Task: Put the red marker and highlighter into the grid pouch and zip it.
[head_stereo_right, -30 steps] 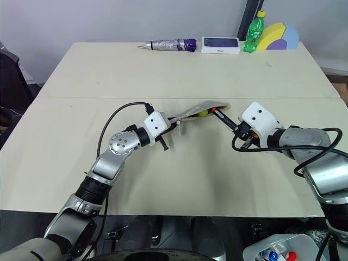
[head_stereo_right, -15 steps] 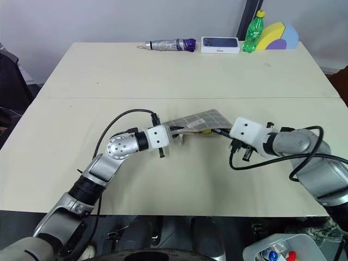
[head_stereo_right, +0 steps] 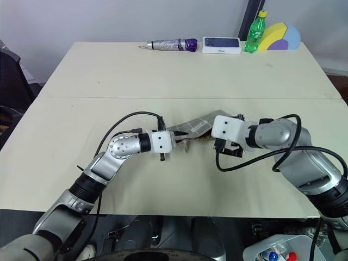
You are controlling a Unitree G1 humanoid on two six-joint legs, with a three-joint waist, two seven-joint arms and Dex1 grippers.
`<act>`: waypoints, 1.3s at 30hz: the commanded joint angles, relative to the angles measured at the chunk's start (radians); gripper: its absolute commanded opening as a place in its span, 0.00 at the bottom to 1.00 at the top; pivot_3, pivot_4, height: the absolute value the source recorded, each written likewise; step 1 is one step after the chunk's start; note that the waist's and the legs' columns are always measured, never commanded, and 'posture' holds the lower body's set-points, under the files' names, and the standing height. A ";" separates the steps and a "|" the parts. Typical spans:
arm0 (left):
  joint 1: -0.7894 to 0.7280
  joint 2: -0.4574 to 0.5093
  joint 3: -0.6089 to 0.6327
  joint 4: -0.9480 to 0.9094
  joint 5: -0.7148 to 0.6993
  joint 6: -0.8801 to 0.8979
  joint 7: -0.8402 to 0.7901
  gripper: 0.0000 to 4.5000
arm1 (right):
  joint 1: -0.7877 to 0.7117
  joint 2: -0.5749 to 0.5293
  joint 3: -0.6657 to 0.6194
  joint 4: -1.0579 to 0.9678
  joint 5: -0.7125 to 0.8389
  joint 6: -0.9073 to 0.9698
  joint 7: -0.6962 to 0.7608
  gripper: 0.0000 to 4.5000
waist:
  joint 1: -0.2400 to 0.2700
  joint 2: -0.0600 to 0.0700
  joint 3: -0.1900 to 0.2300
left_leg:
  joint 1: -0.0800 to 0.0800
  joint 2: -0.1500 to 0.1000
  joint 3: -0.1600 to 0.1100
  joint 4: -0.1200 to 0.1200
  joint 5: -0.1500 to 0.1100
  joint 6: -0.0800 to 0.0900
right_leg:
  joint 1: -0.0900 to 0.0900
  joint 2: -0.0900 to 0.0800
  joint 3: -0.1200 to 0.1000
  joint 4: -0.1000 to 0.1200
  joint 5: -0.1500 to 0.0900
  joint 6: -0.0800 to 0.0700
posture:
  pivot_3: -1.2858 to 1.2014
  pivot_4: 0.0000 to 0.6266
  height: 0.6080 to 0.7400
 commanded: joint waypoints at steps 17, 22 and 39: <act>0.001 -0.053 0.086 -0.055 -0.104 0.165 0.022 0.00 | 0.167 0.023 -0.318 0.011 0.094 0.085 -0.129 0.01 | -0.001 0.000 0.000 | 0.000 0.000 0.000 0.000 0.000 0.000 | 0.000 0.000 0.000 0.000 0.000 0.000 | 0.52 0.24 1.00; 0.002 -0.053 0.085 -0.062 -0.106 0.170 0.021 0.00 | 0.168 0.029 -0.277 -0.004 0.101 0.067 -0.135 0.01 | -0.001 0.000 0.000 | 0.000 0.000 0.000 0.000 0.000 0.000 | 0.000 0.000 0.000 0.000 0.000 0.000 | 0.52 0.24 1.00; 0.008 -0.072 0.070 -0.073 -0.100 0.179 0.024 0.00 | -0.045 0.118 -0.053 -0.057 0.073 0.110 -0.159 0.01 | 0.000 0.000 0.000 | 0.000 0.000 0.000 0.000 0.000 0.000 | 0.000 0.000 0.000 0.000 0.000 0.000 | 0.52 0.24 1.00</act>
